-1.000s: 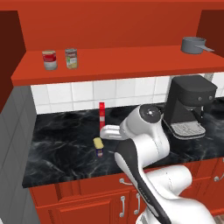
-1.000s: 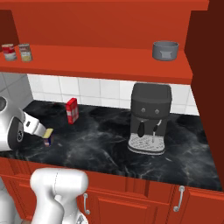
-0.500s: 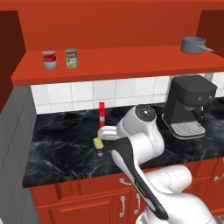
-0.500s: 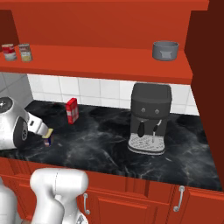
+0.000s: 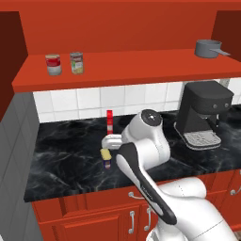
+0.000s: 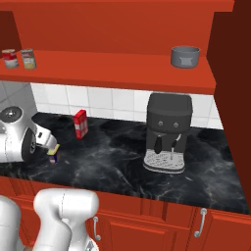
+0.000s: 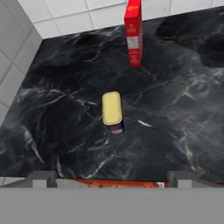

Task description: Pick the cans from the counter and place them in their designated side in the cabinet.

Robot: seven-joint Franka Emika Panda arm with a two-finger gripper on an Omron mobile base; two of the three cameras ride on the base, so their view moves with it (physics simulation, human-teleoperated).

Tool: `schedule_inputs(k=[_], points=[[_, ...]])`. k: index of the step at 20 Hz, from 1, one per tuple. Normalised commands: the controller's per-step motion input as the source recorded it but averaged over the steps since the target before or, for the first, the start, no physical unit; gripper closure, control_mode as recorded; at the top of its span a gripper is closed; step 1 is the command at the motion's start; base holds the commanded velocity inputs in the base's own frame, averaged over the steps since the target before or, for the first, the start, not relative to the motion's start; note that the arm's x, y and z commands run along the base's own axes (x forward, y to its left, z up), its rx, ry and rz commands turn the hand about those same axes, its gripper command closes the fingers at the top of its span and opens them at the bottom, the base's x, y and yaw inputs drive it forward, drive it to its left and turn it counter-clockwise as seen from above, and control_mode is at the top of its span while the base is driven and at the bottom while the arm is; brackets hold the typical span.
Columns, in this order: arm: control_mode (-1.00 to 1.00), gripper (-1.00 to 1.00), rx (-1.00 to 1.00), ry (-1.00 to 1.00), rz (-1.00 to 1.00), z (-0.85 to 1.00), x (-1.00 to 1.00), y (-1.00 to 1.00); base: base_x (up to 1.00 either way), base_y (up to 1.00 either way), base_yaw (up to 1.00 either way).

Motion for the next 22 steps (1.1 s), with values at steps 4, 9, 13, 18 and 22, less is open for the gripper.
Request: schedule_inputs(k=[4, 9, 13, 18, 22], points=[[-1.00, -1.00, -0.01, -0.05, 0.02, -0.25, 0.13, 0.02, 0.00, 0.00, 0.00], [-1.00, -1.00, -0.03, -0.06, 0.00, -0.28, 0.18, 0.00, 0.00, 0.00, 0.00], [-1.00, -1.00, -0.03, -0.06, 0.00, -0.25, 0.24, 0.00, 0.00, 0.00, 0.00], [-1.00, -1.00, 0.00, -0.02, 0.00, -0.20, 0.34, 0.03, 0.00, 0.00, 0.00], [-1.00, -1.00, 0.00, 0.00, 0.00, -0.15, 0.41, 0.05, 0.00, 0.00, 0.00]])
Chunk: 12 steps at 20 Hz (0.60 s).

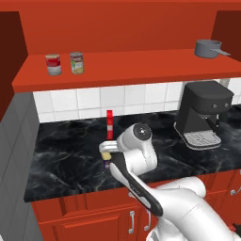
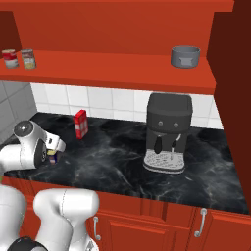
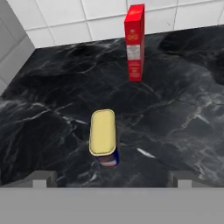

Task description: Pick the cans from the counter and place them in their designated side in the cabinet.

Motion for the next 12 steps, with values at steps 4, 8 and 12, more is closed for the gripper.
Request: schedule_inputs(k=[4, 8, 12], points=[[-1.00, -1.00, 0.00, 0.00, 0.00, -0.13, 0.39, 0.10, 0.00, 0.00, 0.00], [-1.00, -1.00, -0.01, 0.02, 0.00, -0.06, 0.34, 0.17, 0.00, 0.00, 0.00], [-1.00, -1.00, -0.02, 0.09, 0.00, 0.00, 0.29, 0.21, 0.00, 0.00, 0.00]])
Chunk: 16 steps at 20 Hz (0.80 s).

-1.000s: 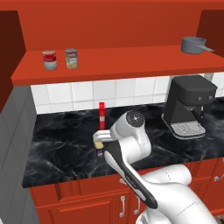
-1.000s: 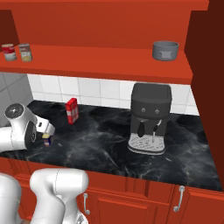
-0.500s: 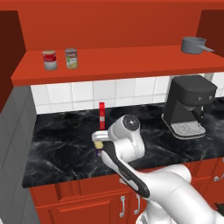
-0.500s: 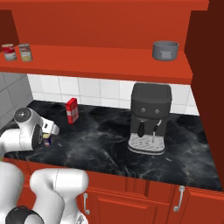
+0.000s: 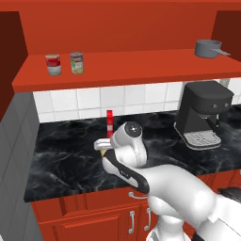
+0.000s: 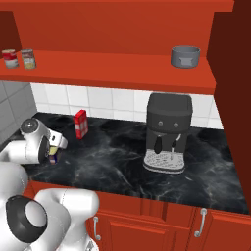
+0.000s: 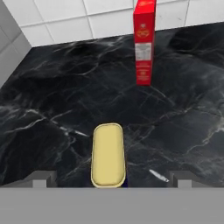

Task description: Pick the cans from the counter and place them in their designated side in the cabinet.

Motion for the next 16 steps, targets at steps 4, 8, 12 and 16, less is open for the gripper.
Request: schedule_inputs(k=[4, 8, 12, 16], points=[[-1.00, -1.00, -0.03, 0.10, 0.00, 0.00, 0.22, 0.14, 0.00, 0.00, 0.00], [-1.00, -1.00, -0.03, 0.08, 0.00, 0.00, 0.10, 0.01, 0.00, 0.00, 0.00], [-1.00, -1.00, -0.04, 0.03, 0.00, 0.00, 0.03, 0.00, 0.00, 0.00, 0.00], [-1.00, -1.00, -0.04, 0.01, 0.00, -0.07, 0.01, 0.01, 0.00, 0.00, 0.00]])
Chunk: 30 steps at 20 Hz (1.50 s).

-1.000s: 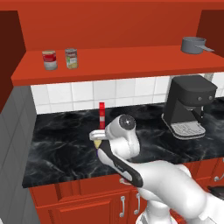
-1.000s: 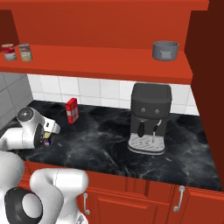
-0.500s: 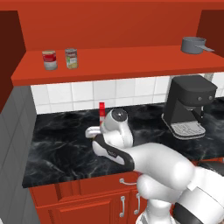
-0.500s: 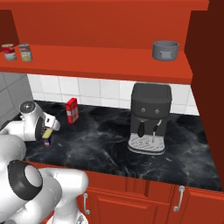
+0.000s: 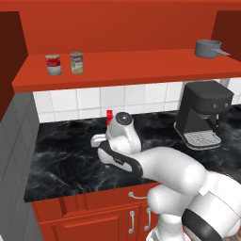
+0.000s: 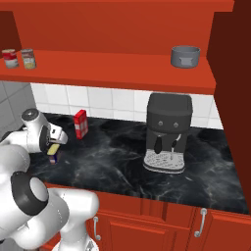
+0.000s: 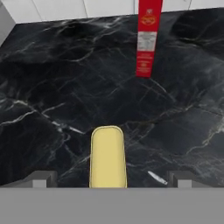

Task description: Pick the cans from the counter and place them in their designated side in the cabinet.

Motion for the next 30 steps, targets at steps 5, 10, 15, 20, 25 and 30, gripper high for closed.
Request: schedule_inputs(k=[5, 10, 15, 20, 25, 30], points=[[-1.00, -1.00, -0.03, 0.01, 0.00, -0.13, 0.00, 0.05, 0.00, 0.00, 0.00], [-1.00, -1.00, -0.02, 0.03, 0.00, -0.14, 0.00, 0.04, 0.00, 0.00, 0.00], [-1.00, -1.00, -0.01, 0.05, 0.00, -0.11, 0.00, 0.01, 0.00, 0.00, 0.00], [-1.00, -1.00, -0.01, 0.06, 0.00, -0.12, 0.00, 0.01, 0.00, 0.00, 0.00], [-1.00, -1.00, -0.01, 0.08, 0.00, -0.14, 0.01, 0.03, 0.00, 0.00, 0.00], [-1.00, -1.00, -0.01, 0.07, 0.00, -0.14, 0.02, 0.02, 0.00, 0.00, 0.00]])
